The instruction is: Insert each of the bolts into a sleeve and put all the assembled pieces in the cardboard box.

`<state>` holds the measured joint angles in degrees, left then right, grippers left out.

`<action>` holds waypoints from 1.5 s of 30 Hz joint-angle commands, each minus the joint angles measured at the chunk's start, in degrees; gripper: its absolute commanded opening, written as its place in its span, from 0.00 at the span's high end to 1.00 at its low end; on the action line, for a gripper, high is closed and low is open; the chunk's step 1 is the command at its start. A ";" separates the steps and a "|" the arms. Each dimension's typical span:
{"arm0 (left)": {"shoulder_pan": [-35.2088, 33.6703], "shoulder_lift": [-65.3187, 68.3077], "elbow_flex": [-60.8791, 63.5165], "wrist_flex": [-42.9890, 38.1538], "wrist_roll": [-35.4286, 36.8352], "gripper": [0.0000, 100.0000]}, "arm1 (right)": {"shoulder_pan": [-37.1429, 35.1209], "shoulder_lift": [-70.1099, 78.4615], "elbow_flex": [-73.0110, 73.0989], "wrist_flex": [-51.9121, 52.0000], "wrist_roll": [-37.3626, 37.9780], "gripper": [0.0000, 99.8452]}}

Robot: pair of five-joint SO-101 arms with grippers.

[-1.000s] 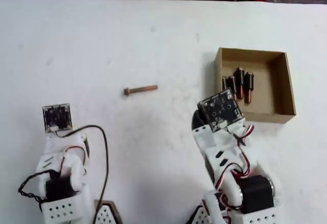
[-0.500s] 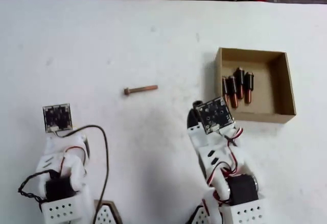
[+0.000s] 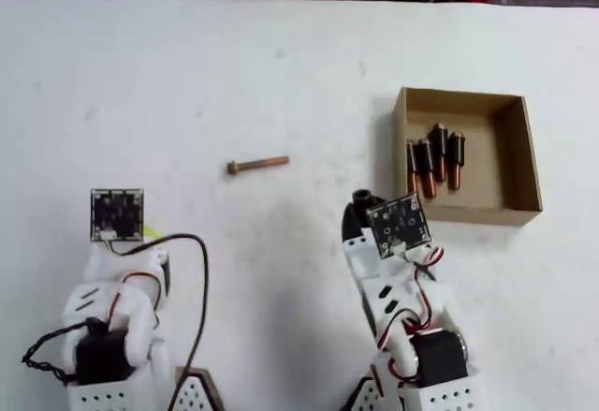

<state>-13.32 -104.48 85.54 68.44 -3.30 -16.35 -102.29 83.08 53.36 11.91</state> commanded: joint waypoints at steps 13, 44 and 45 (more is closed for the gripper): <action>1.01 -0.40 -14.33 7.03 -4.84 0.98 | 0.84 -0.84 2.37 -1.80 -0.70 0.98; 21.85 47.25 -35.08 -5.27 7.47 0.98 | 0.84 -0.84 6.77 -5.32 -0.70 0.98; 22.11 49.10 -36.13 -5.80 8.44 0.98 | 0.84 -0.84 7.21 -5.85 -0.70 0.98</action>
<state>6.46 -61.85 55.74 65.54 1.80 -16.35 -102.37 90.11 50.02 11.91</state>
